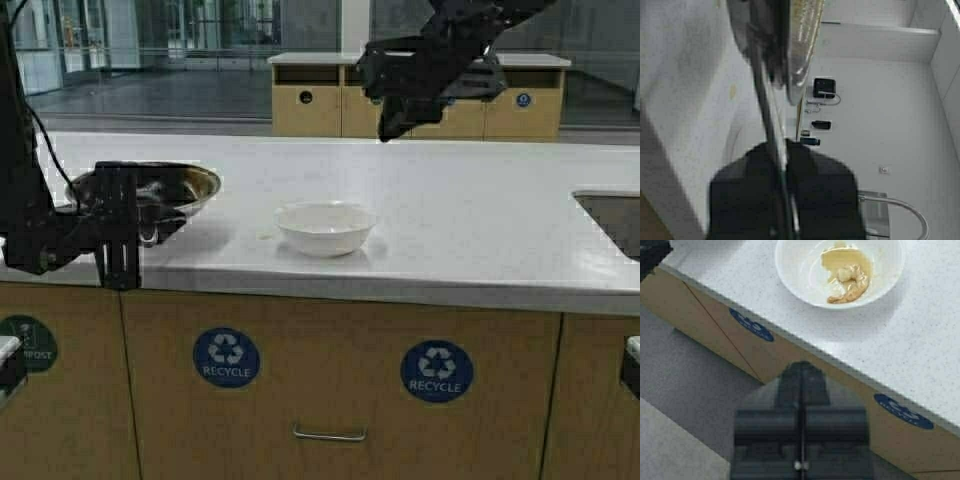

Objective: Add oil to the pan and cook the shrimp and serve it

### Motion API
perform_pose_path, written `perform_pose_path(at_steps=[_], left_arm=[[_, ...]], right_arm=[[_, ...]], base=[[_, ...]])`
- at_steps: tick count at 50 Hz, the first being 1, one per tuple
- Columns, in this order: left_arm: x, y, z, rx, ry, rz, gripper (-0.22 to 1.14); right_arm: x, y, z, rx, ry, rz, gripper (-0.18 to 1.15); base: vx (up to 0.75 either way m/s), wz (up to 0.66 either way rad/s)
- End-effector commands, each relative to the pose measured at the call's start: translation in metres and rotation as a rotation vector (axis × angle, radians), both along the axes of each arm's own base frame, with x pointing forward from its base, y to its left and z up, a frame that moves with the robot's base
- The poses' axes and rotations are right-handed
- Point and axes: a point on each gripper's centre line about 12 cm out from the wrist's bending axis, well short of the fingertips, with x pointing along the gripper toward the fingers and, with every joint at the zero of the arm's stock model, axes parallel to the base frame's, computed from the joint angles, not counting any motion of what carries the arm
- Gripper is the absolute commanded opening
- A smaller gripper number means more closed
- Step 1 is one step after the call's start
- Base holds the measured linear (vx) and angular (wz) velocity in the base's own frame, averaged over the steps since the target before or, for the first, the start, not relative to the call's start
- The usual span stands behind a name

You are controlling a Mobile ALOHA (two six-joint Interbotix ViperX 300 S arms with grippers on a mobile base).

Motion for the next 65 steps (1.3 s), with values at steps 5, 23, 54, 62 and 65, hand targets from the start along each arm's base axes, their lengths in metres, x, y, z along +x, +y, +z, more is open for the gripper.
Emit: perform_pose_path(at_steps=[5, 23, 54, 62, 65], left_arm=[[0.014, -0.006, 0.013, -0.023, -0.085, -0.032, 0.06], [0.015, -0.031, -0.007, -0.042, -0.052, -0.117, 0.06], [0.014, -0.047, -0.018, -0.036, -0.014, -0.098, 0.06], [0.014, -0.047, -0.015, -0.037, -0.032, -0.102, 0.15], [0.014, -0.047, -0.013, -0.033, -0.037, -0.102, 0.28]], right_arm=[[0.003, 0.003, 0.007, 0.015, -0.023, 0.000, 0.05], [0.004, 0.004, 0.004, 0.011, -0.016, 0.001, 0.05], [0.004, 0.003, 0.005, 0.011, -0.018, 0.001, 0.05], [0.004, 0.004, 0.005, 0.012, -0.018, 0.001, 0.05], [0.004, 0.004, 0.004, 0.010, -0.017, 0.002, 0.05]], base=[[0.00, 0.00], [0.00, 0.00], [0.00, 0.00], [0.00, 0.00], [0.00, 0.00]])
